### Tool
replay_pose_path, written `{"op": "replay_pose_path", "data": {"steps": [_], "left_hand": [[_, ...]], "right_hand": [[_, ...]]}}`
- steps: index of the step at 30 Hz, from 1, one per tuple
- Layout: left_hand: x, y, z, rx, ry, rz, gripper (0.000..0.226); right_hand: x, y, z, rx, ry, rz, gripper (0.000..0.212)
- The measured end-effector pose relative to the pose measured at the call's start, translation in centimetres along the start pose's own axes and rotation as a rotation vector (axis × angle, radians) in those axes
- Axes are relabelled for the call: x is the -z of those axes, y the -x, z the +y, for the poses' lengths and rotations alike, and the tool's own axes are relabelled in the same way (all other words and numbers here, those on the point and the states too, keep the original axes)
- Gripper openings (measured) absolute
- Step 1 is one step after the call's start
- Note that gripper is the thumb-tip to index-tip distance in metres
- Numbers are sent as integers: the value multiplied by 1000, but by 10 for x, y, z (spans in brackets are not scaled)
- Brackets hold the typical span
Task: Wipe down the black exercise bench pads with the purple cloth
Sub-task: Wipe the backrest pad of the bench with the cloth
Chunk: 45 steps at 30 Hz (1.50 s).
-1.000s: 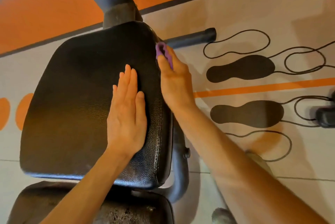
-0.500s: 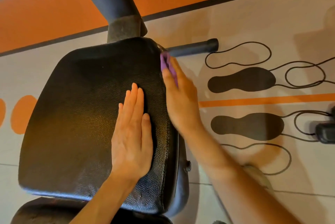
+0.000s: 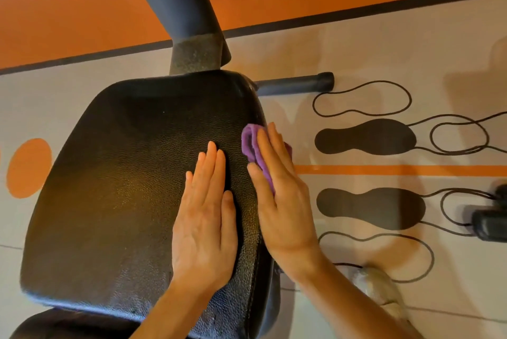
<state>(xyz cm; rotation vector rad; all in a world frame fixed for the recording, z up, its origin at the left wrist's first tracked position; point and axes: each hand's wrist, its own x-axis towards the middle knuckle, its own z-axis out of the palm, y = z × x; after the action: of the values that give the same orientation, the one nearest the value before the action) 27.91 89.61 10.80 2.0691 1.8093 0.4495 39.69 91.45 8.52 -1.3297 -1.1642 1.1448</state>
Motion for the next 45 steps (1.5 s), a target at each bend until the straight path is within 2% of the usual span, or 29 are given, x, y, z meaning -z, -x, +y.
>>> {"op": "replay_pose_path", "data": {"steps": [2,4,7,11,13,15,17,19,21,23,25,27,29,31,33,36,38,41,45], "left_hand": [[0,-1,1,1,-11,-10,54],[1,-1,1,4,-39,-29,54],[2,-1,1,3,-45,-37,53],[2,-2,1,9,-43,-36,54],[2,-3,1,17,-49,-35,54],[2,-3,1,19,-56,-45,54],[2,-3,1,18,-54,-39,54],[2,-4,1,11,-56,-36,53],[2,-3,0,9,-63,-31,53],[3,-3,1,16,-57,-28,53],[4,-4,2,15,-46,-32,53],[4,-4,2,11,-55,-35,54],[5,-3,3,11,-57,-39,54],[5,-4,4,17,-54,-38,54],[4,-3,3,20,-70,-51,54],[6,-3,3,36,-92,-60,55],[7,-3,5,37,-89,-67,55],[7,-3,5,37,-107,-84,56],[7,-4,3,26,-105,-80,56]], "right_hand": [[3,-20,8,30,16,-33,47],[3,-81,10,-71,5,-128,41],[1,-142,10,-249,-78,-118,38],[5,-41,8,-114,-154,-35,42],[8,-23,7,-31,-93,-11,40],[2,-73,8,-9,54,-25,31],[-9,-145,7,-40,163,-119,29],[-13,-183,3,-140,137,-187,33],[-6,-158,6,-162,55,-189,36],[13,-92,11,-170,-73,-130,41],[26,-42,10,-143,-155,-142,44],[25,-64,11,-105,-2,-150,44],[10,-124,10,-129,136,-211,39],[-7,-179,2,-164,172,-254,35],[-9,-178,-1,-182,196,-236,36],[12,-94,1,-118,176,-142,43],[21,-50,1,-61,175,-142,47],[6,-100,-5,-30,286,-167,39],[-18,-190,-9,-84,403,-256,31]]}}
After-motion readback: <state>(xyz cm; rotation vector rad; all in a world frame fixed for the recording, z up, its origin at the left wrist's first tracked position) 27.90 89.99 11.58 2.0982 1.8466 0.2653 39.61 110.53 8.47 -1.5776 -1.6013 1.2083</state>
